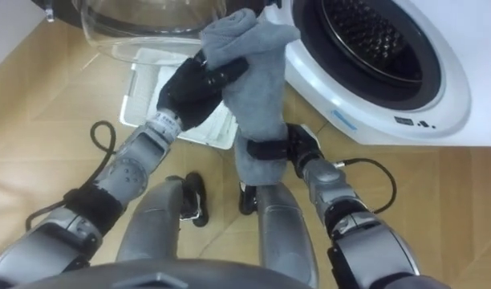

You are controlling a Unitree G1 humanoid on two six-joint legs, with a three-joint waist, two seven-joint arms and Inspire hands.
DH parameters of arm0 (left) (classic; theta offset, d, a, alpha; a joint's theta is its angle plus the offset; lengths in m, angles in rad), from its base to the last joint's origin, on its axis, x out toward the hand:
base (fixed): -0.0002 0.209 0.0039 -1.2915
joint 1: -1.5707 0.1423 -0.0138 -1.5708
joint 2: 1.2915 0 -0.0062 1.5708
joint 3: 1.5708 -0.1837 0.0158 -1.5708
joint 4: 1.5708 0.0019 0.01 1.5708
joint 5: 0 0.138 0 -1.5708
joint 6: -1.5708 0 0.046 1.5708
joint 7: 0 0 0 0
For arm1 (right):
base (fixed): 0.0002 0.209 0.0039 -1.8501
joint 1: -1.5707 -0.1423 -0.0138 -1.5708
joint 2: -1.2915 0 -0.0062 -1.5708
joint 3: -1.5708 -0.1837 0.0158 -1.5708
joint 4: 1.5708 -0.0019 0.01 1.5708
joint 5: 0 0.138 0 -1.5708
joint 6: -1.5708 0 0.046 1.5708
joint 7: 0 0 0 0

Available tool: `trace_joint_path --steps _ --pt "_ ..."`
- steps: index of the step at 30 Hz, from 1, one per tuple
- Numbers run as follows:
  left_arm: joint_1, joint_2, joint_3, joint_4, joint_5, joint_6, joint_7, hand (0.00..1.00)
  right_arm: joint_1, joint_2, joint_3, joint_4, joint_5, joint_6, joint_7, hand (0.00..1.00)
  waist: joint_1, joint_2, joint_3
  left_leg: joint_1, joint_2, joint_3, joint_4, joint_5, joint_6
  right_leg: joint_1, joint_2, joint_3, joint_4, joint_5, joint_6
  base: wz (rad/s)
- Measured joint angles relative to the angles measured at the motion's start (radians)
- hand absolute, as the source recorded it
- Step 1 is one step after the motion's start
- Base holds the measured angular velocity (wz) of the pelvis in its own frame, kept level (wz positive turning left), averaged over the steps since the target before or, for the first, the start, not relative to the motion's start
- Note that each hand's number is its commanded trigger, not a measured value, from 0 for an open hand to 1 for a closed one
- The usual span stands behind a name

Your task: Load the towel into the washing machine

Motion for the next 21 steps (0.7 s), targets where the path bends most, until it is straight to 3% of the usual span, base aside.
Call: trace_joint_path --steps 3,9,14,21 --pt "0.054 0.016 0.045 0.019 0.211 -0.006 0.091 0.0 0.015 -0.015 -0.011 0.001 0.015 0.001 -0.009 1.0 0.033 0.004 -0.0004 0.0 -0.003 0.008 -0.011 0.003 -0.003 -0.009 -0.015 -0.022 0.003 -0.003 -0.006 -0.03" --pt "0.087 0.021 0.074 0.133 0.504 -0.013 0.263 0.0 0.002 -0.029 -0.023 0.051 0.153 0.02 -0.014 1.0 0.045 0.005 -0.0002 -0.003 -0.026 -0.011 -0.047 0.023 -0.009 -0.014 -0.034 -0.041 -0.002 -0.009 -0.008 0.15" --pt "0.088 0.003 0.074 0.206 0.579 -0.008 0.343 0.0 -0.005 -0.045 -0.034 0.068 0.274 0.047 -0.015 1.0 0.039 0.007 0.0013 -0.004 -0.037 -0.013 -0.055 0.026 -0.006 -0.016 -0.043 -0.041 0.0 -0.015 -0.005 0.05" --pt "0.079 -0.012 0.076 0.226 0.591 0.011 0.416 0.0 -0.012 -0.053 -0.055 0.086 0.43 0.094 -0.016 1.0 0.039 -0.002 0.0066 -0.005 -0.054 -0.017 -0.053 0.03 0.001 -0.018 -0.06 -0.041 0.012 -0.021 0.004 0.04"
